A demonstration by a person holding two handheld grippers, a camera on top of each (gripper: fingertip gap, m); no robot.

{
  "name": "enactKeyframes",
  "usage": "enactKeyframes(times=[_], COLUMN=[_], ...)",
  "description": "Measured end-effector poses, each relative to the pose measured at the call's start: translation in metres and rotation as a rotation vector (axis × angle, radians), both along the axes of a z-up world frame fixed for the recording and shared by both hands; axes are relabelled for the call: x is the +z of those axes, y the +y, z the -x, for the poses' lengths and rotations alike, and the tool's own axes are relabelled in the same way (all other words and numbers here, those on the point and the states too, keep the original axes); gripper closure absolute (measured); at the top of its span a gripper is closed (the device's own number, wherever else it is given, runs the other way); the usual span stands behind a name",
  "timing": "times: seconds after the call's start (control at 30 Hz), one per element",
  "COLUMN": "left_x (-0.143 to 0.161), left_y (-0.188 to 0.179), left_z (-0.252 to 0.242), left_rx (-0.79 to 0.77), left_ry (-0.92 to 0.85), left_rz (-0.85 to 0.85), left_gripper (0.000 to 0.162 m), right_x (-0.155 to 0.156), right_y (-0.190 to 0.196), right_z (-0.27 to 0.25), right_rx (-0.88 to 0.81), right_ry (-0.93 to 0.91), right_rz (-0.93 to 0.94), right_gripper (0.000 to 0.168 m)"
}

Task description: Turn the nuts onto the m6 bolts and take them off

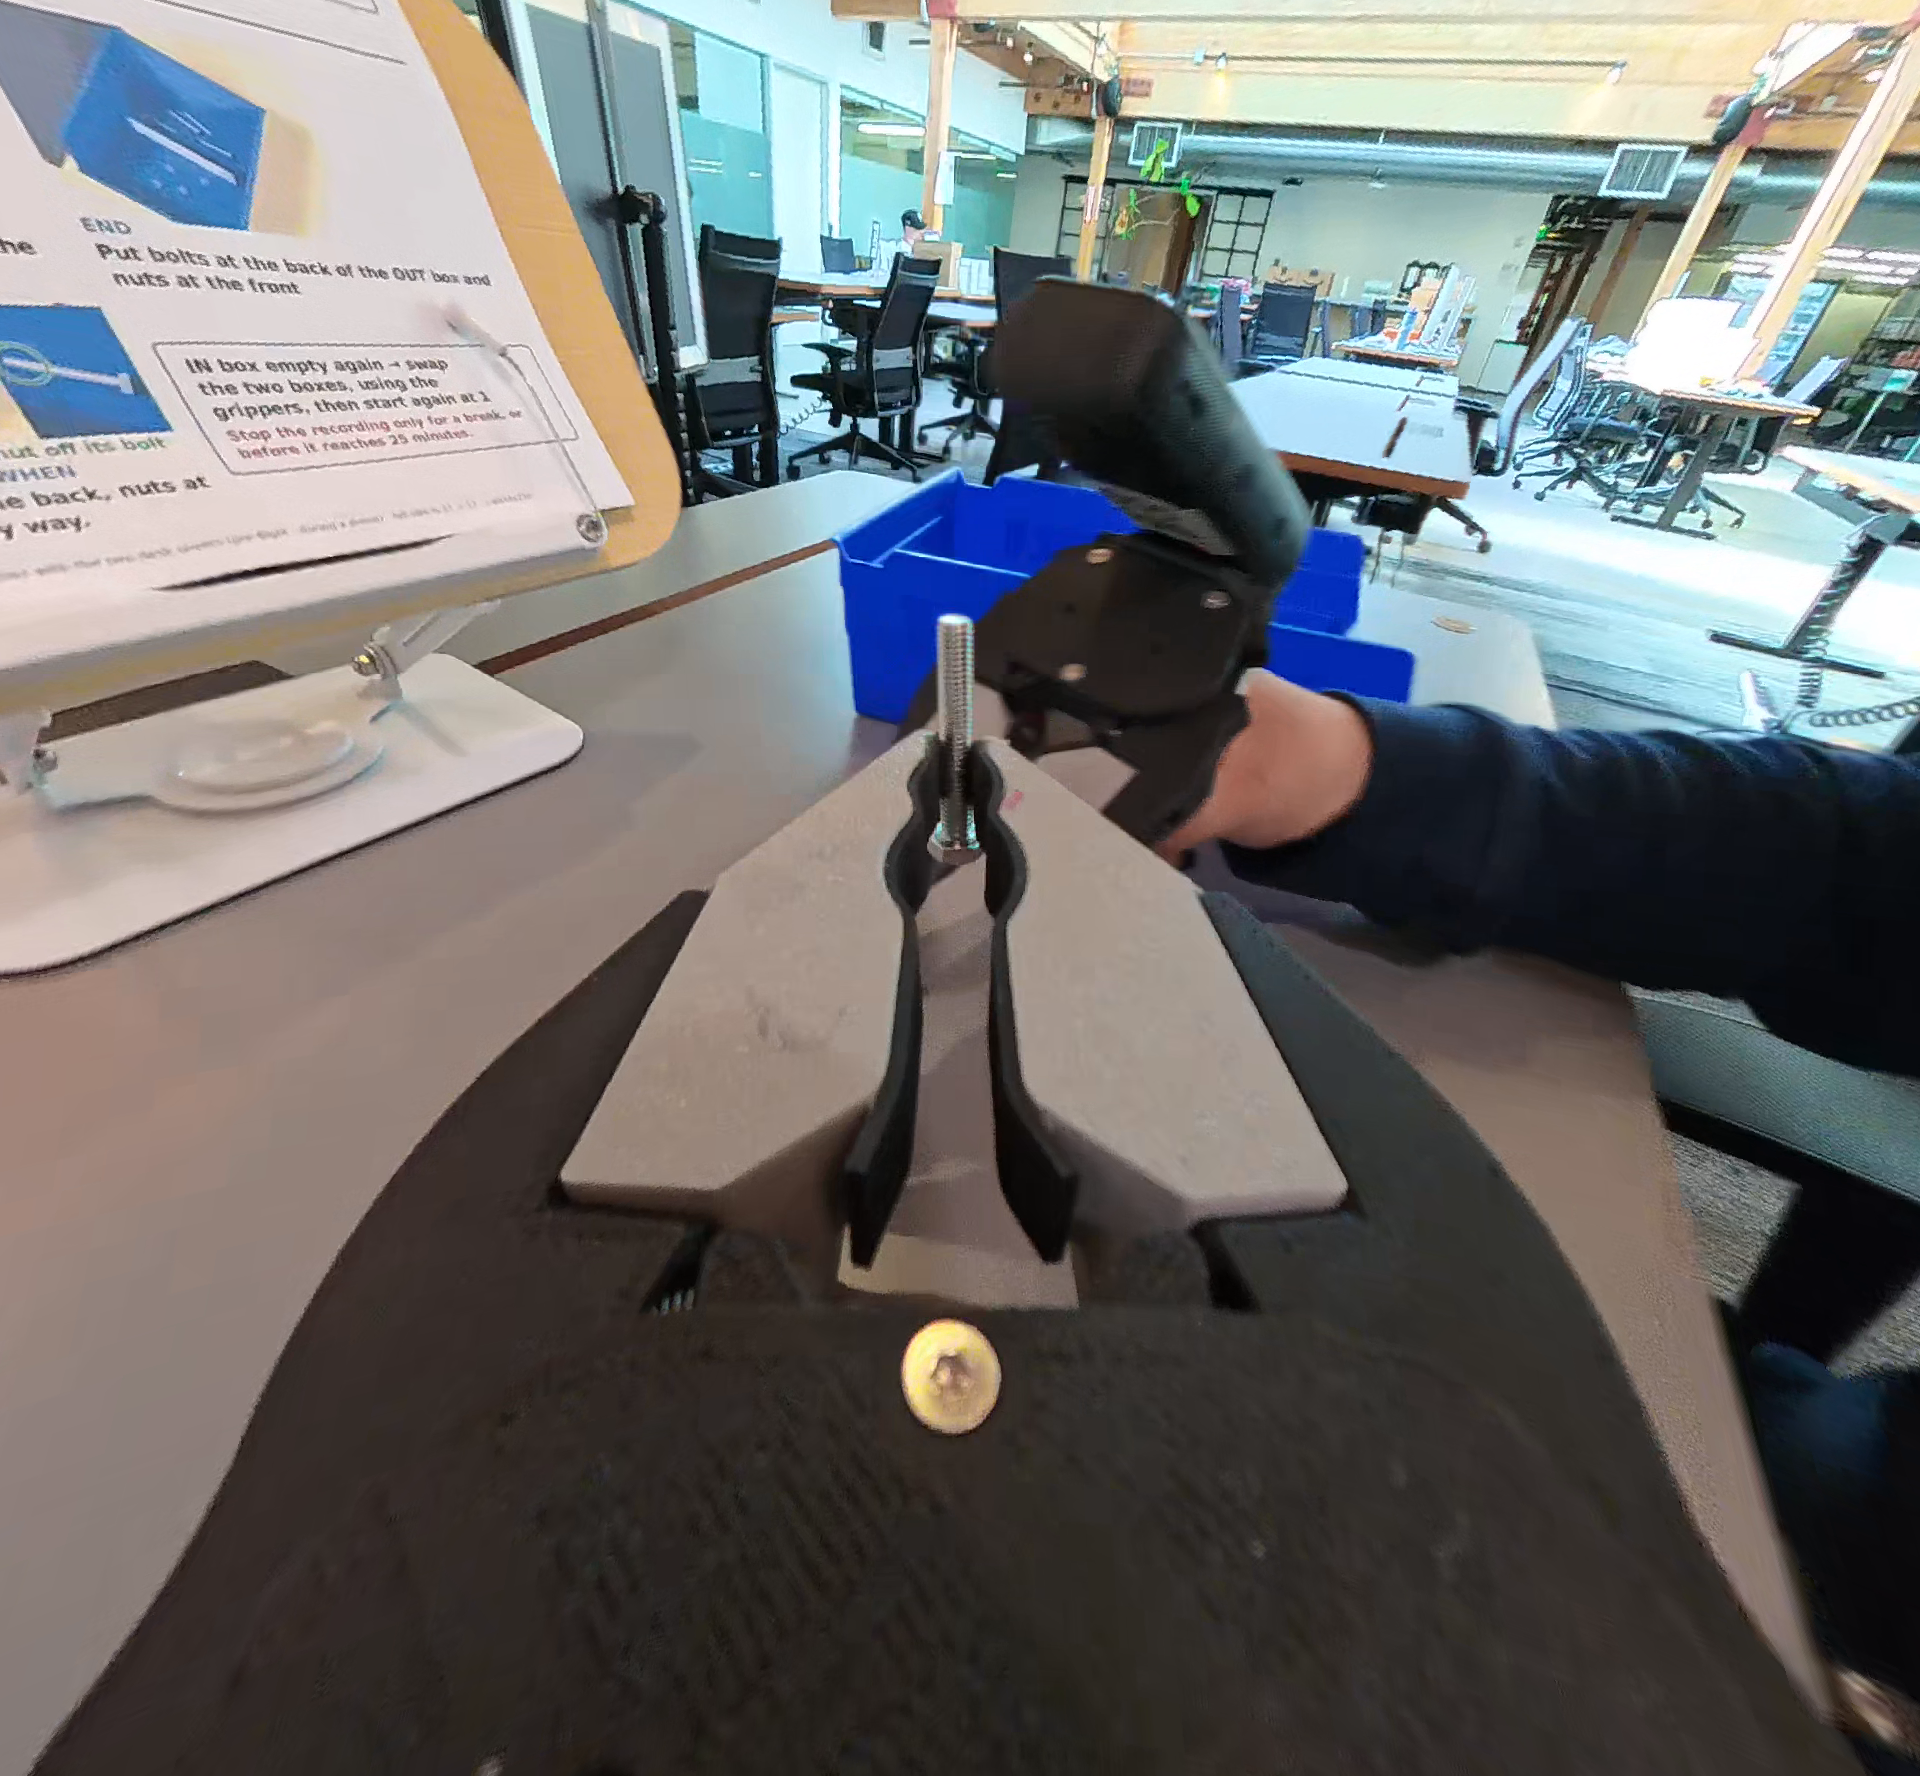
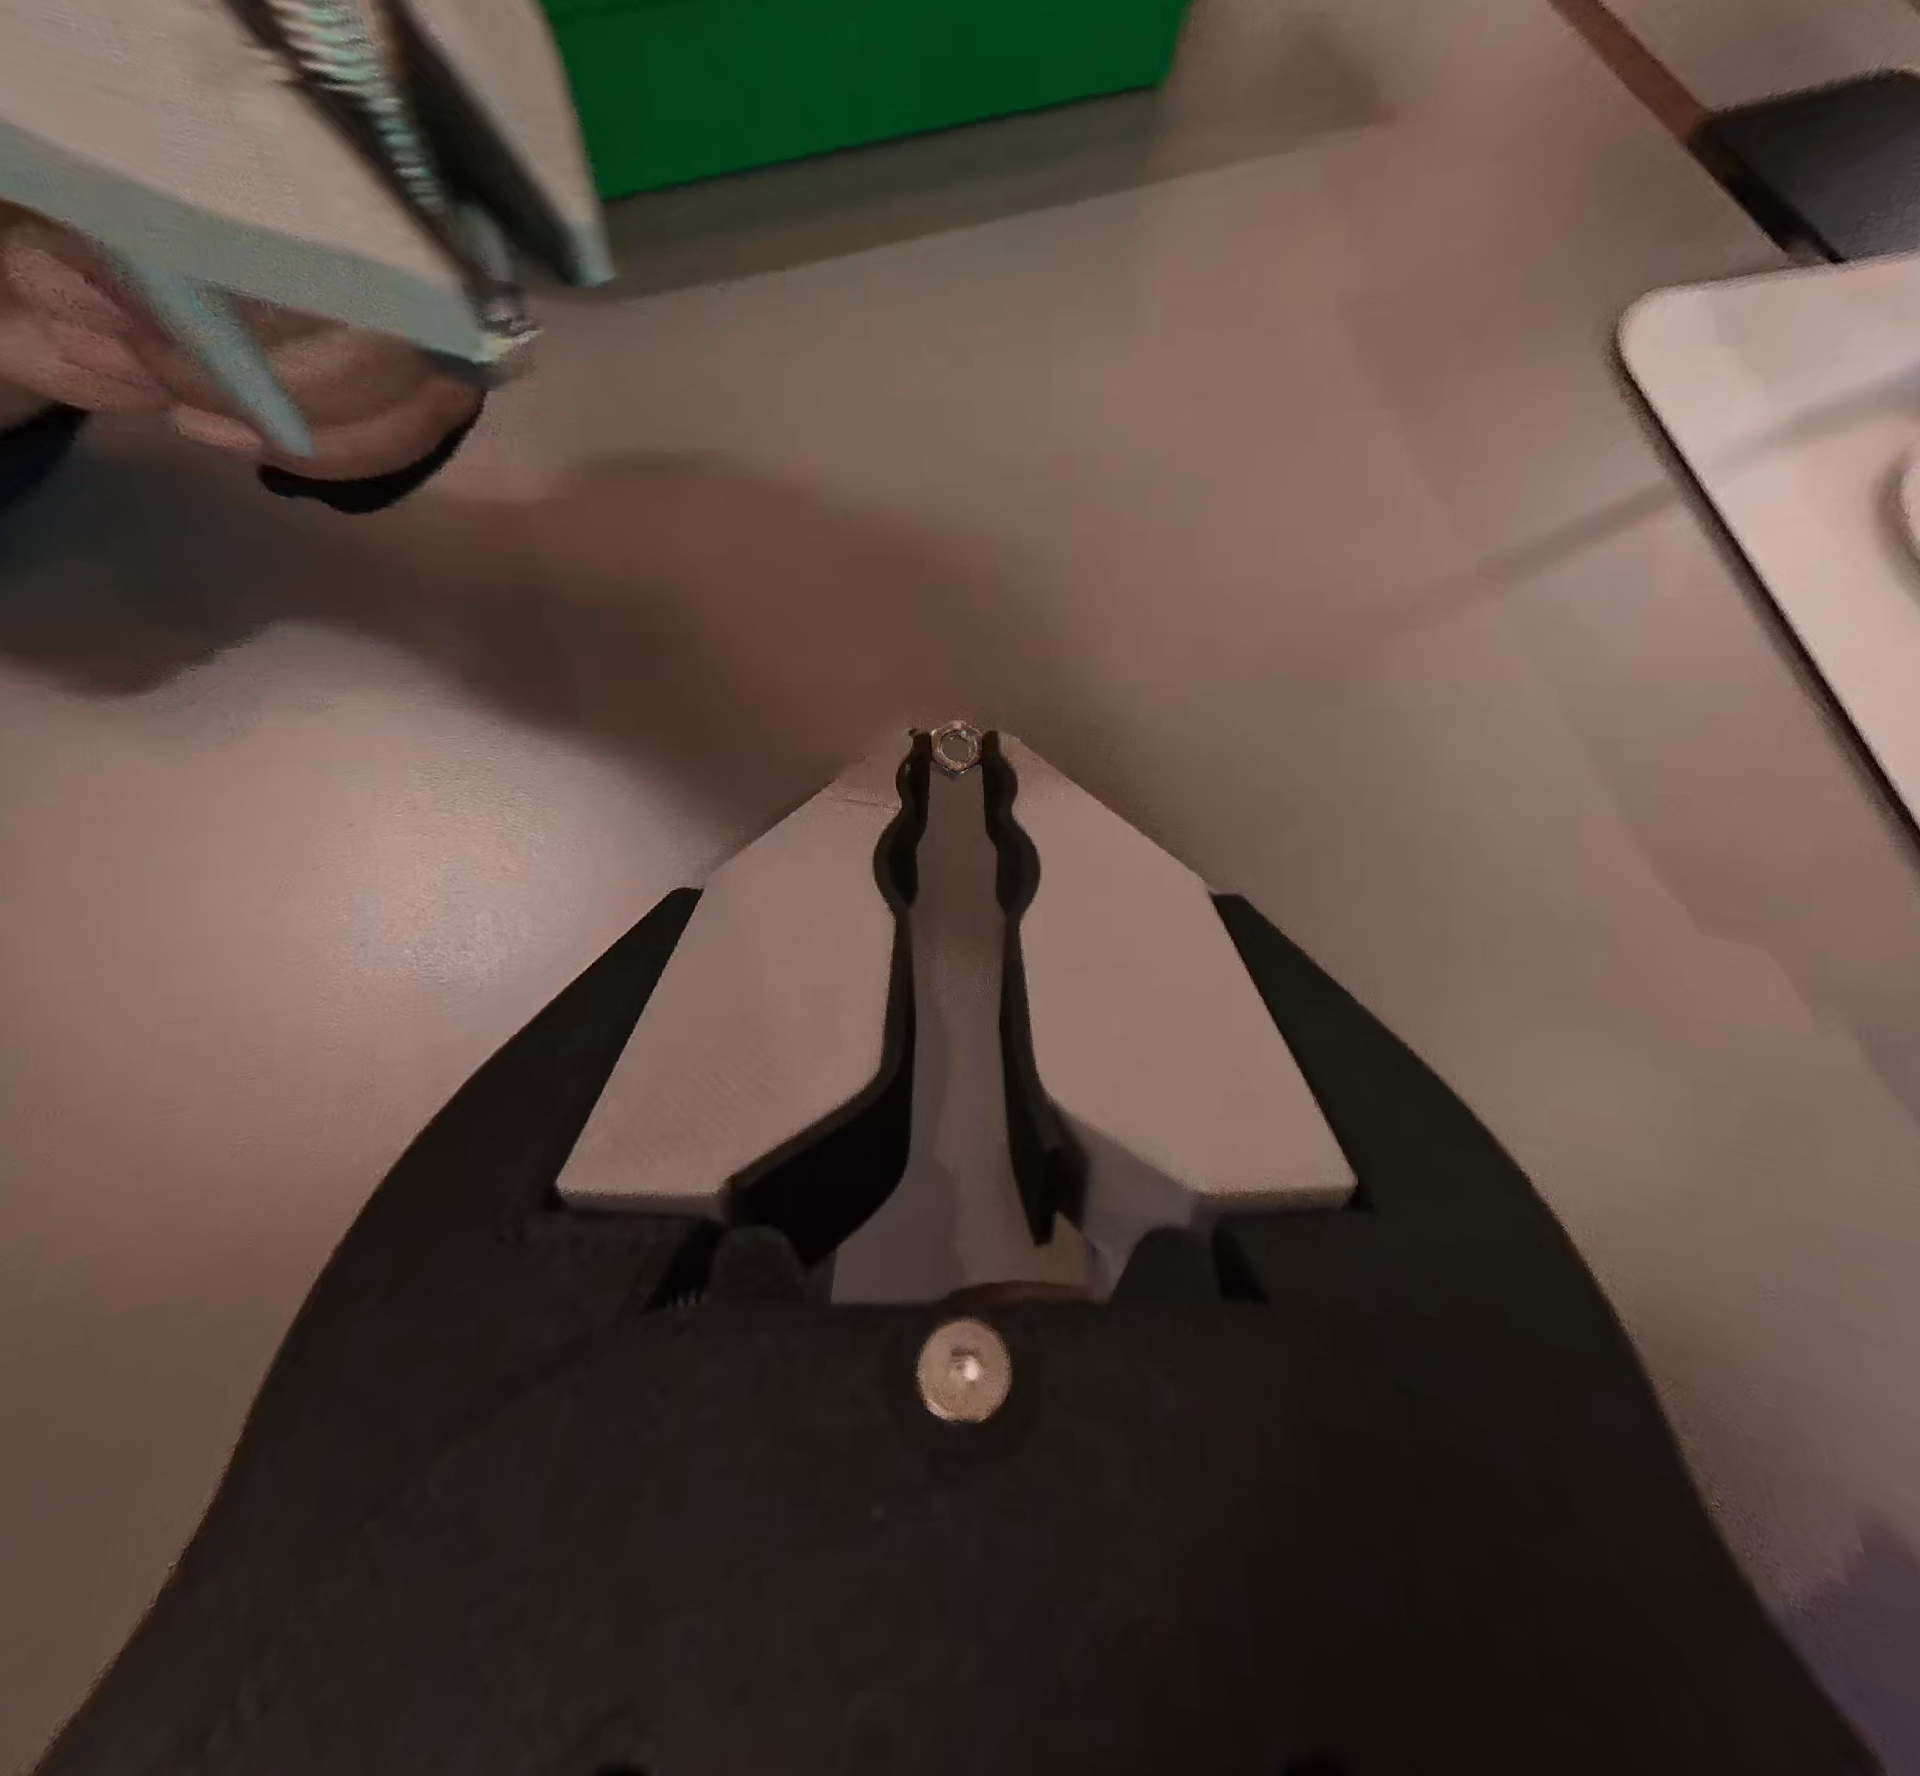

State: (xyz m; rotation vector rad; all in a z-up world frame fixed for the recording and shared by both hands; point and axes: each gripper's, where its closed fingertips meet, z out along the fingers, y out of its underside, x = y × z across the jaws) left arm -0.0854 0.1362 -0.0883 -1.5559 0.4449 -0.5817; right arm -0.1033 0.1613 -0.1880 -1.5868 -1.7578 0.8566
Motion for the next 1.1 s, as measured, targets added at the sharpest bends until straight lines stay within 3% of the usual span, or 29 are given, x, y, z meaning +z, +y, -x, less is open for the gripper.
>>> enactKeyframes(times=[0.17, 0.4, 0.73, 1.1], left_x=[-0.018, -0.055, -0.06, -0.056], left_y=[0.043, 0.04, 0.033, 0.027], left_z=[-0.004, -0.019, -0.033, -0.043], left_rx=[-0.012, -0.091, -0.14, -0.175], left_ry=[-0.028, -0.004, 0.057, 0.098], left_rz=[0.044, 0.14, 0.124, 0.058], left_gripper=[0.159, 0.159, 0.159, 0.159], right_x=[0.015, 0.044, 0.077, 0.084], right_y=[0.021, 0.017, 0.007, -0.006], right_z=[-0.037, -0.074, -0.059, -0.055], right_rx=[-0.14, -0.161, -0.053, 0.032], right_ry=[0.038, 0.115, 0.16, 0.123], right_rz=[0.021, 0.057, 0.072, 0.049], right_gripper=[0.161, 0.162, 0.162, 0.162])
